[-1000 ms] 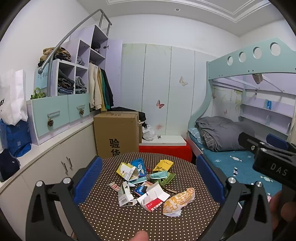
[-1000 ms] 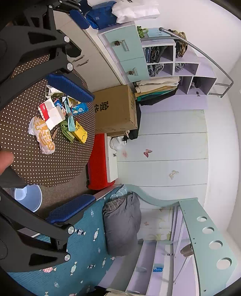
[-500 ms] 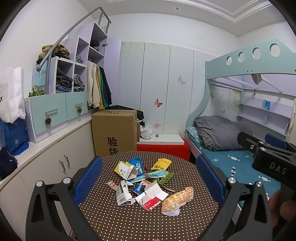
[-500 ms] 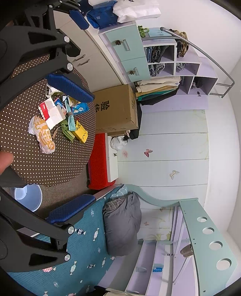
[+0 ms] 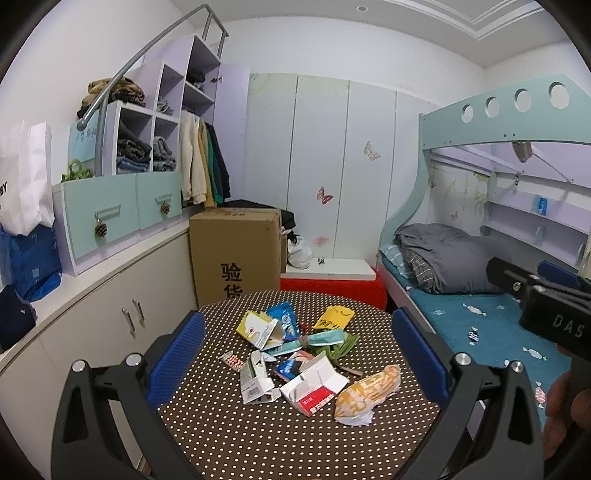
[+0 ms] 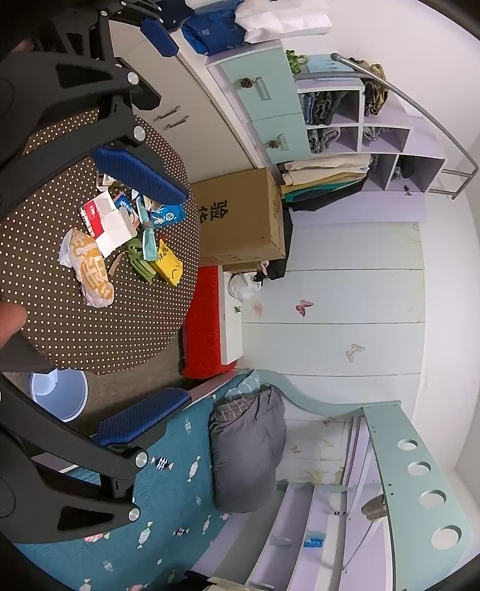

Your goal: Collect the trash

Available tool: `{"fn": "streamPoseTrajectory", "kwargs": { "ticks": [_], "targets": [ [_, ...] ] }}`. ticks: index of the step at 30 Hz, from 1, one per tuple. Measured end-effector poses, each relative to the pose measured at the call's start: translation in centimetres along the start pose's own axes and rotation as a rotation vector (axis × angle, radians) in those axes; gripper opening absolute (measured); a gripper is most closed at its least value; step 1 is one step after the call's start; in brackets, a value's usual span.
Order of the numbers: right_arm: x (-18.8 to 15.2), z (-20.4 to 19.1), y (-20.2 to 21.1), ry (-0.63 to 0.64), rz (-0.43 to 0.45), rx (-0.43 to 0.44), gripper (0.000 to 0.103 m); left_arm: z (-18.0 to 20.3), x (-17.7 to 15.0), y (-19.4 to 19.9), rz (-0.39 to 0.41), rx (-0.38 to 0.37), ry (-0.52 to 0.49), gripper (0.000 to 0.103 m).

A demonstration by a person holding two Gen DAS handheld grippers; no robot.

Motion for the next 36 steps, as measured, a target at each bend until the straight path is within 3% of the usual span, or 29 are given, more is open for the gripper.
{"fn": "streamPoseTrajectory", "kwargs": {
  "ticks": [8, 18, 25, 30, 32, 34, 36],
  "targets": [
    [-2.4, -0.2, -3.2, 0.008, -0.090, 0.002, 0.097, -2.8, -3.7, -3.4, -0.101, 0.063, 0.024, 0.099],
    [-10.0, 0.3, -9.5, 0.011, -0.313, 0.008, 0.097, -7.1, -11.1, -9.4, -0.298, 0.151, 0.035, 0.099],
    [-15.0, 0.7, -12.7, -0.005, -0.449, 0.022, 0.097, -7.2, -13.9, -15.1, -0.391, 0.137, -0.019, 0.099],
    [-17.8, 0.2, -14.5, -0.032, -0.521, 0.073, 0.097, -7.3, -16.0, -19.1, -0.471, 0.105, 0.000, 0.099],
    [-18.4, -0.6, -15.2, -0.045, -0.539, 0.101, 0.097, -7.2, -16.8, -20.0, -0.500, 0.080, 0.015, 0.091],
    [-18.8, -1.3, -16.0, -0.074, -0.547, 0.126, 0.097, -7.2, -17.5, -20.7, -0.533, 0.047, 0.043, 0.060],
    [-19.6, -1.8, -17.2, -0.112, -0.574, 0.131, 0.097, -7.2, -18.3, -21.2, -0.549, 0.022, 0.069, 0.049]
  ]
}}
Point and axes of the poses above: each gripper's, at about its wrist camera, not at the fingertips, and y roughly against the way its jaws point, z to its right, x to its top, the point moved 5 cm from there along -y, roughly the way its jaws point, and after that the axes turned 9 degrees about z, right-handed, at the moved point
